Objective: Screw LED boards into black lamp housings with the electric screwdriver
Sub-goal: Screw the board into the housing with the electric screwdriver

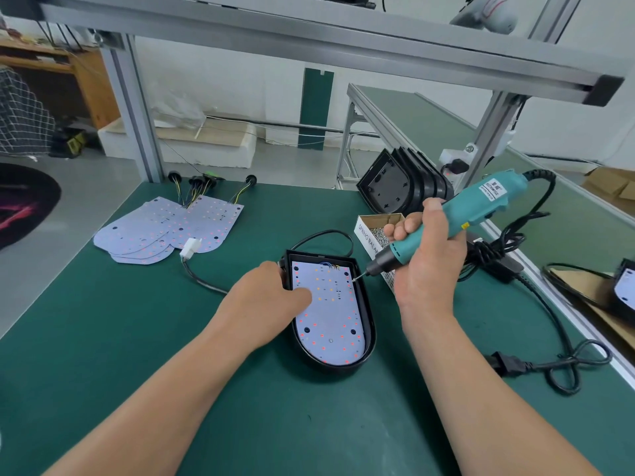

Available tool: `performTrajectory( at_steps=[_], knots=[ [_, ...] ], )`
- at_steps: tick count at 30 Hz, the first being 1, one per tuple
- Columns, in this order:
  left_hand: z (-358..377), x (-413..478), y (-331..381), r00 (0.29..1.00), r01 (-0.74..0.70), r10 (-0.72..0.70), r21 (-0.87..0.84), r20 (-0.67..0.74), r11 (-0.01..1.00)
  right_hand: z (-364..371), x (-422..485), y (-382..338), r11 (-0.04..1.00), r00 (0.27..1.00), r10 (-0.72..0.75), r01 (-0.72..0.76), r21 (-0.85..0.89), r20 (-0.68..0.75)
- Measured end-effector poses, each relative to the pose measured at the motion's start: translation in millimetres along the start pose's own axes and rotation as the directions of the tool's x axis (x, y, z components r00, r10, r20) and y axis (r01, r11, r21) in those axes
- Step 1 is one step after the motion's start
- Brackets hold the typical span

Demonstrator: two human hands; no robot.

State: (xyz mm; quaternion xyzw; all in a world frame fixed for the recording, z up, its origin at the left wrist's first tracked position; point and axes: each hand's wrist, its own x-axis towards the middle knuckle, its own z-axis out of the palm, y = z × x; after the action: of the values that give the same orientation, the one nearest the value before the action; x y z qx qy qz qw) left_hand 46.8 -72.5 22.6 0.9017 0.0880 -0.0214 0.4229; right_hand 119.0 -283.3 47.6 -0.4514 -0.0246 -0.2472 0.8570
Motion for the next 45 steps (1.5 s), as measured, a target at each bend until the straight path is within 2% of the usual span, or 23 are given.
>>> performTrajectory(
  at_steps=[28,45],
  knots=[
    [7,3,-2,1.0,-0.014,0.014,-0.045,0.002,0.999,-5,0,9,0.996,0.995,-0.034,0.041,-0.08,0.091],
    [13,6,1,1.0,0.001,0.001,-0.149,0.011,0.989,8,-5,8,0.98,0.928,0.05,0.026,-0.197,0.37]
  ],
)
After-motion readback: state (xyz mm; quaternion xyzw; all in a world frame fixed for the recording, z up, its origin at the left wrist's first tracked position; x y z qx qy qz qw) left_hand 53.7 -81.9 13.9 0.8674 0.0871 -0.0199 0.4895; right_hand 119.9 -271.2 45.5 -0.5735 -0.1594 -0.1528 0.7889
